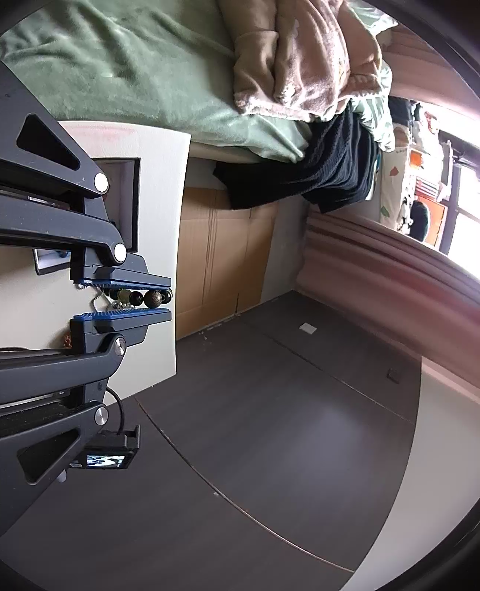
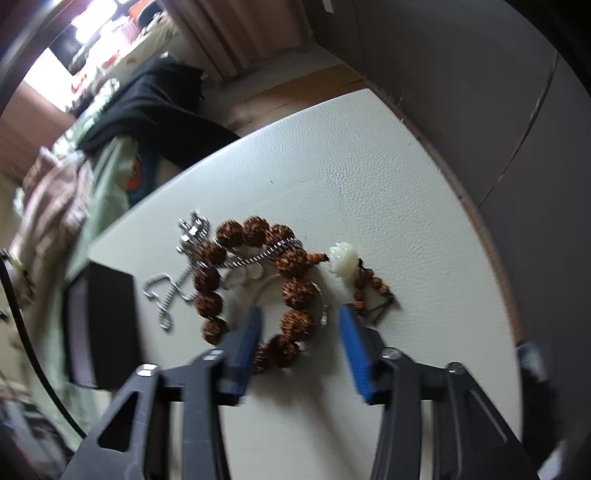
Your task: Organize jewelry
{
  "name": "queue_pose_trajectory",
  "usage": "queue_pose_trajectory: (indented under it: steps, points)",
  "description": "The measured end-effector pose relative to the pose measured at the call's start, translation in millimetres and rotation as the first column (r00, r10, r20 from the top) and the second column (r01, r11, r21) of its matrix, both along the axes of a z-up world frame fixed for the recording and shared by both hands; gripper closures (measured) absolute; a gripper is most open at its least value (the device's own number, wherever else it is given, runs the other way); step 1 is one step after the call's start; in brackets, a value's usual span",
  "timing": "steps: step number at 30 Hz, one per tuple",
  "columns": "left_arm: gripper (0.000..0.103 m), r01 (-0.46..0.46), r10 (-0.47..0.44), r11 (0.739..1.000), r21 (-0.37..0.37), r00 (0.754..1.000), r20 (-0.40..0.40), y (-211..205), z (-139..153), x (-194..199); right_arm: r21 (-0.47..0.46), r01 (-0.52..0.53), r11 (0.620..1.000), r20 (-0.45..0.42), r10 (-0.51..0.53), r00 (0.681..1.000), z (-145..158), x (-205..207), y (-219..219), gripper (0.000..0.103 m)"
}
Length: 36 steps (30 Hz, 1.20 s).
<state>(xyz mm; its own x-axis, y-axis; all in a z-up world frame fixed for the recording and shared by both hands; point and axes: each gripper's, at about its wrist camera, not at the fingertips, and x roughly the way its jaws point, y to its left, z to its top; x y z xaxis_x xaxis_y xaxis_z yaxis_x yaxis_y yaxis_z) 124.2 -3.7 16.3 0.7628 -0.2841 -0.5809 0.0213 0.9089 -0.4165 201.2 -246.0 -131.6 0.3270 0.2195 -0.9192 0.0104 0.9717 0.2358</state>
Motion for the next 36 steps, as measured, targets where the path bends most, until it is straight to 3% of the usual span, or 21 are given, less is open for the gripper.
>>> queue_pose_trajectory:
  steps: [6,10,13,16,20,27,31,36]
  points:
    - [0.093,-0.013,0.013,1.0,0.001,1.0,-0.003,4.5,0.3,-6.4,-0.019,-0.019,1.0,-0.025,0.018,1.0,1.3,-11.4,2.0,0.063]
    - [0.093,-0.021,0.021,1.0,0.001,1.0,0.0,8.0,2.1,-12.1,-0.119,-0.073,0.99,0.0,0.074,0.997,2.4,-16.8,14.3,0.064]
    - [0.093,-0.025,0.025,1.0,0.005,1.0,-0.001,10.0,1.9,-15.2,-0.143,-0.09,0.986,0.013,0.093,0.996,4.6,-21.7,14.9,0.074]
    - [0.093,-0.03,0.03,1.0,0.007,1.0,-0.002,12.2,1.9,-18.9,-0.055,-0.045,0.997,0.011,0.046,0.999,9.5,-26.0,-8.2,0.084]
    - [0.093,-0.035,0.035,0.999,0.004,0.999,0.005,16.5,4.5,-24.3,0.088,0.002,0.996,0.038,-0.005,0.999,19.5,-32.1,-34.4,0.084]
    - [0.093,-0.044,0.044,0.999,-0.005,0.999,0.013,23.4,6.8,-28.9,0.351,0.008,0.936,0.113,-0.05,0.992,50.6,-48.8,-58.3,0.084]
    - [0.093,-0.048,0.049,0.999,-0.01,0.999,0.015,26.6,7.4,-29.3,0.346,-0.032,0.938,0.131,-0.014,0.991,58.3,-53.0,-41.5,0.083]
    - [0.093,-0.056,0.056,0.998,-0.022,0.998,0.016,31.0,8.3,-29.9,0.318,-0.081,0.945,0.085,0.057,0.995,39.5,-46.5,-3.9,0.083]
